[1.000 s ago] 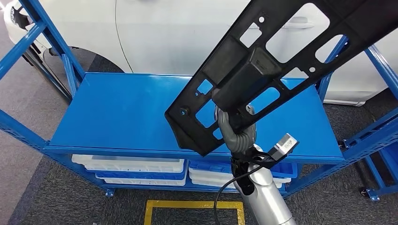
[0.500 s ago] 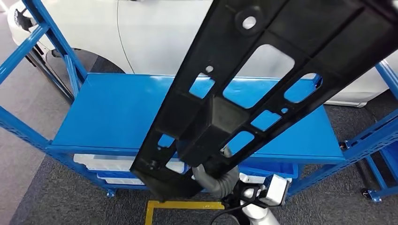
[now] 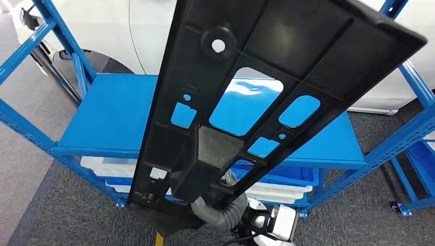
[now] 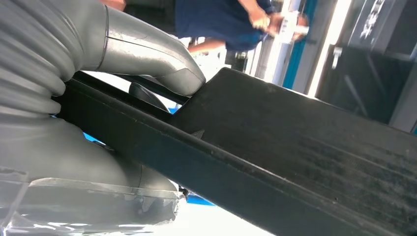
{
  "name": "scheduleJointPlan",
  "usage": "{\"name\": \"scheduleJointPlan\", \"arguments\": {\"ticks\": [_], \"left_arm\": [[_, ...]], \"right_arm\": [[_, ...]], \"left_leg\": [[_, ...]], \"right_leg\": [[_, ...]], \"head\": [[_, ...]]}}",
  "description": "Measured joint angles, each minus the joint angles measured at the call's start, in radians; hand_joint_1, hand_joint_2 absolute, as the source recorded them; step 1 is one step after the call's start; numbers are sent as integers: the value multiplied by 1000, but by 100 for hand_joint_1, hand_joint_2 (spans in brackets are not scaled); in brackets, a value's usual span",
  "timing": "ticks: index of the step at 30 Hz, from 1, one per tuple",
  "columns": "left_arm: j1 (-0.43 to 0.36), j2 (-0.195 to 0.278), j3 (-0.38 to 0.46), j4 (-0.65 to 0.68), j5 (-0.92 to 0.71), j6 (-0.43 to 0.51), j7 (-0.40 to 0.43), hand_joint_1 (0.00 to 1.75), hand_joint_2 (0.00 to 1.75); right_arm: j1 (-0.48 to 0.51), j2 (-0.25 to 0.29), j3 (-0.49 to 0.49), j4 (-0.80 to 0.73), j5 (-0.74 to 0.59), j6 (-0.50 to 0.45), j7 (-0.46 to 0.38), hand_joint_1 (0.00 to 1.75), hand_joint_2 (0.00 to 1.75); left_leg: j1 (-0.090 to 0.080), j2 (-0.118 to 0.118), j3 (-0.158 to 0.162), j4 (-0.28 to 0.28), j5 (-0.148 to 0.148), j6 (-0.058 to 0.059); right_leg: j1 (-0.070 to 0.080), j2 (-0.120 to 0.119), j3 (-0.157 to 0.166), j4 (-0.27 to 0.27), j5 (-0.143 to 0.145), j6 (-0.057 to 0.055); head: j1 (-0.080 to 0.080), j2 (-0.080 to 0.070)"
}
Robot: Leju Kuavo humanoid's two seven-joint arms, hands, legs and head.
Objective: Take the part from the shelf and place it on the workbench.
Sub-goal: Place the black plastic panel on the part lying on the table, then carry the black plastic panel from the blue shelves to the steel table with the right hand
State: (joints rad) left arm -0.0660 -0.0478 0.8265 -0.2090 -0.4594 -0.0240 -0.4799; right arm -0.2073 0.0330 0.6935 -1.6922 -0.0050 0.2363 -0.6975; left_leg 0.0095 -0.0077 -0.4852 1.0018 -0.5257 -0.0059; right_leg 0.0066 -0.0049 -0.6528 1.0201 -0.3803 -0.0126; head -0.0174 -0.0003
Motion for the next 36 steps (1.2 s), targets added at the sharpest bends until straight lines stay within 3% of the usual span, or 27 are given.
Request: {"name": "scheduleJointPlan", "arguments": {"ticks": [3, 4, 5, 7, 8, 9, 10, 12, 14, 16, 18, 19, 20, 22, 23, 24, 25, 26, 28, 30, 31, 33, 34, 35, 36], "left_arm": [[4, 2, 4, 0, -1, 4, 14, 0, 0], [5, 3, 6, 0, -1, 4, 17, 0, 0], [4, 4, 8, 0, -1, 5, 19, 0, 0], [3, 6, 12, 0, -2, 6, 21, 0, 0], [4, 6, 14, 0, -3, 7, 22, 0, 0], [4, 7, 15, 0, -4, 8, 23, 0, 0], [5, 8, 17, 0, -6, 9, 23, 0, 0], [4, 8, 19, 0, -7, 12, 23, 0, 0], [4, 10, 20, 0, -7, 14, 22, 0, 0], [4, 12, 20, 0, -7, 15, 21, 0, 0], [5, 16, 21, 0, -7, 17, 18, 0, 0], [6, 17, 23, 0, -7, 17, 16, 0, 0], [7, 18, 24, 0, -7, 18, 14, 0, 0], [7, 20, 26, 0, -8, 18, 12, 0, 0], [7, 21, 27, 0, -9, 18, 12, 0, 0], [6, 23, 28, 0, -11, 18, 12, 0, 0], [6, 24, 28, 0, -12, 17, 14, 0, 0], [6, 25, 28, 0, -14, 17, 15, 0, 0], [4, 26, 28, 0, -19, 16, 19, 0, 0], [0, 27, 28, 0, -24, 13, 25, 0, 0], [-1, 28, 29, 0, -26, 12, 29, 0, 0], [0, 29, 30, 0, -27, 13, 37, 0, 0], [1, 29, 31, 0, -27, 13, 40, 0, 0], [2, 29, 32, 0, -27, 15, 43, 0, 0], [3, 29, 35, 0, -28, 17, 46, 0, 0]], "right_arm": [[-4, -4, 1, -1, -4, 21, 0, 175, 175], [-5, -6, 1, -2, -4, 27, 0, 175, 175], [-6, -7, 1, -3, -4, 33, 0, 175, 175], [-8, -10, 0, -5, -6, 42, 0, 175, 175], [-8, -11, 0, -6, -6, 46, 0, 175, 175], [-8, -11, 0, -6, -6, 49, 0, 175, 175], [-8, -12, 0, -6, -7, 51, 0, 175, 175], [-9, -12, 0, -6, -9, 52, 0, 175, 175], [-12, -12, 0, -9, -10, 52, 0, 175, 175], [-14, -12, 0, -11, -11, 53, 0, 175, 175], [-15, -12, 0, -12, -13, 59, 0, 175, 175], [-16, -11, 0, -13, -14, 63, 0, 175, 175], [-16, -10, 0, -14, -14, 67, 0, 175, 175], [-16, -9, 0, -16, -11, 63, 0, 175, 175], [-15, -10, 0, -17, -9, 57, 0, 175, 175], [-15, -10, 0, -17, -8, 51, 0, 175, 175], [-14, -10, 0, -17, -7, 44, 0, 175, 175], [-14, -10, 0, -17, -7, 38, 0, 175, 175], [-13, -10, 0, -18, -6, 31, 0, 175, 175], [-12, -13, 0, -21, -4, 25, 0, 175, 175], [-11, -15, -1, -23, -1, 22, 0, 175, 175], [-7, -20, -1, -23, 4, 18, 0, 175, 175], [-5, -22, -1, -23, 5, 17, 0, 175, 175], [-3, -25, -1, -23, 6, 17, 0, 175, 175], [-2, -28, 0, -23, 6, 18, 0, 175, 175]], "left_leg": [[-2, 3, -13, -6, 26, 16], [0, 5, -21, -10, 39, 22], [3, 8, -33, -13, 52, 27], [2, 10, -61, -12, 74, 32], [1, 10, -76, -10, 85, 31], [1, 10, -91, -8, 95, 29], [2, 10, -106, -6, 104, 27], [2, 10, -131, 3, 118, 21], [1, 9, -147, 12, 130, 11], [1, 8, -152, 14, 143, -2], [3, 7, -156, 12, 150, -14], [4, 6, -163, 24, 132, -19], [6, 6, -176, 54, 96, -23], [8, 6, -210, 170, -7, -29], [9, 7, -224, 237, -43, -31], [9, 7, -228, 287, -55, -32], [9, 7, -218, 308, -44, -32], [9, 6, -190, 292, -18, -30], [6, 6, -81, 165, 18, -20], [0, 6, 15, 26, 4, -8], [-4, 5, 35, -11, -5, -3], [-6, 7, 27, -25, 8, 8], [-5, 10, 19, -29, 20, 15], [-3, 13, 7, -32, 34, 22], [-1, 16, -8, -34, 48, 27]], "right_leg": [[-4, 2, -7, 0, 8, 18], [-5, 4, -16, 17, -16, 23], [-7, 5, -30, 54, -58, 27], [-12, 5, -62, 178, -164, 35], [-13, 5, -72, 239, -195, 38], [-15, 5, -69, 276, -204, 40], [-16, 5, -49, 279, -192, 41], [-19, 5, 45, 174, -146, 41], [-17, 6, 140, 37, -140, 34], [-11, 8, 167, -13, -150, 20], [-10, 7, 155, -15, -134, 3], [-11, 5, 146, -16, -123, -7], [-12, 3, 135, -19, -110, -15], [-9, 1, 106, -19, -87, -25], [-6, 1, 91, -19, -75, -27], [-3, 1, 75, -18, -63, -28], [0, 0, 59, -17, -51, -27], [2, 0, 44, -15, -40, -26], [6, 1, 17, -12, -19, -22], [8, -1, 5, -10, 0, -13], [7, -2, 2, -11, 10, -7], [3, -2, -1, -14, 25, 5], [1, 0, -8, -5, 12, 11], [-1, 3, -19, 20, -22, 16], [-3, 5, -33, 65, -74, 21]], "head": [[0, 0], [0, 0], [0, 0], [0, 0], [0, 0], [0, 0], [0, 0], [0, 0], [0, 0], [0, 0], [0, 0], [0, 0], [0, 0], [0, 0], [0, 0], [0, 0], [0, 0], [0, 0], [0, 0], [0, 0], [0, 0], [0, 0], [0, 0], [0, 0], [0, 0]]}}
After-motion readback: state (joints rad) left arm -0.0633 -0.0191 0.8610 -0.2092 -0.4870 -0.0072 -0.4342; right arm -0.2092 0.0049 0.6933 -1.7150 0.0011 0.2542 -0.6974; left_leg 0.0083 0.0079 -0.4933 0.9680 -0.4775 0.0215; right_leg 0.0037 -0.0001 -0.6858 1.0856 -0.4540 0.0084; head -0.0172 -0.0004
